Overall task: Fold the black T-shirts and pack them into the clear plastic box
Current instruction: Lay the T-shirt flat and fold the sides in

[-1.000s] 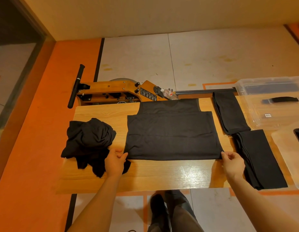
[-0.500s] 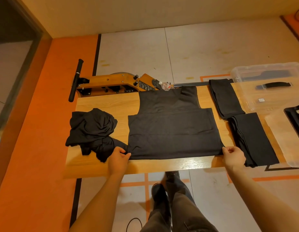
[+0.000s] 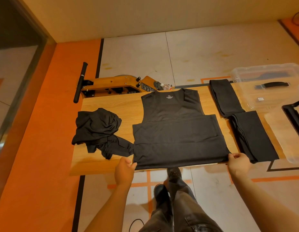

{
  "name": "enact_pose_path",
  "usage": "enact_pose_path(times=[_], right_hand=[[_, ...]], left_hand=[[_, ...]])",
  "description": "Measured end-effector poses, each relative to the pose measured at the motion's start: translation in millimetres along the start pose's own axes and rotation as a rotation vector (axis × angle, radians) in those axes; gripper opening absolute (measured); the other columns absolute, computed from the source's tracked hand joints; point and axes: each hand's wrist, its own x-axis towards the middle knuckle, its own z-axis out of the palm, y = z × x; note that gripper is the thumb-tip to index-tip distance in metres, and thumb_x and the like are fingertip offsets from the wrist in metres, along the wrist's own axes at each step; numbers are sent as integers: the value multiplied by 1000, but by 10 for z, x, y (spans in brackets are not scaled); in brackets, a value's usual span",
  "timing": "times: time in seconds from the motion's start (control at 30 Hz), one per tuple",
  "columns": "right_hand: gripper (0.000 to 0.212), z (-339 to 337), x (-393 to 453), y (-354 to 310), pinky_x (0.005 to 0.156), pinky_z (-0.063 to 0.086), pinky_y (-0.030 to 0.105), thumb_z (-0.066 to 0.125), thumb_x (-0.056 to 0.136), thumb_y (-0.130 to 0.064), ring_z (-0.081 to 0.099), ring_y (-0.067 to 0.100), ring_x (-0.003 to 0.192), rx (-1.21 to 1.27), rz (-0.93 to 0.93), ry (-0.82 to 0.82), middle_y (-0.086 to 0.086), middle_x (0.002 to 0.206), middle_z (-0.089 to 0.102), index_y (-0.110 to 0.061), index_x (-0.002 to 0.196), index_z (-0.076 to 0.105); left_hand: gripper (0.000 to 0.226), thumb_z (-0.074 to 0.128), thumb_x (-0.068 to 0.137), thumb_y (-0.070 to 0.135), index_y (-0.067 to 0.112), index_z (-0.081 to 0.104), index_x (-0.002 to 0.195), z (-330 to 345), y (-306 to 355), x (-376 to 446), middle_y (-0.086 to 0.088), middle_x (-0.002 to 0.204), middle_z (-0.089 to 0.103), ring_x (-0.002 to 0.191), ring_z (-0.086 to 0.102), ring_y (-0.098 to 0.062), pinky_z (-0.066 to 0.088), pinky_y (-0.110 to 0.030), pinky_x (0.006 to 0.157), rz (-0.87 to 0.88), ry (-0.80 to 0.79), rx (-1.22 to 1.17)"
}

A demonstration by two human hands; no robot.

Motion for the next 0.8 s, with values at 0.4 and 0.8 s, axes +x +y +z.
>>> enact_pose_path(times=[0.4, 0.8], right_hand=[[34, -40, -134, -234, 89, 47, 46, 52, 100, -23, 57, 40, 105, -173, -128, 48, 21, 134, 43, -1, 126, 55], [52, 464, -65, -877, 111, 36, 45, 62, 93, -25, 42, 30, 136, -509, -747, -113, 12, 147, 46, -10, 140, 48]], left_hand=[[17, 64, 91, 23, 12, 53, 86, 13, 47, 52, -7, 81, 57, 74, 53, -19, 32, -22, 52, 74, 100, 1], [53, 45, 99, 41, 21, 34, 147, 107, 940, 593, -5, 153, 31, 140, 30, -24, 29, -39, 111, 560, -91, 590]])
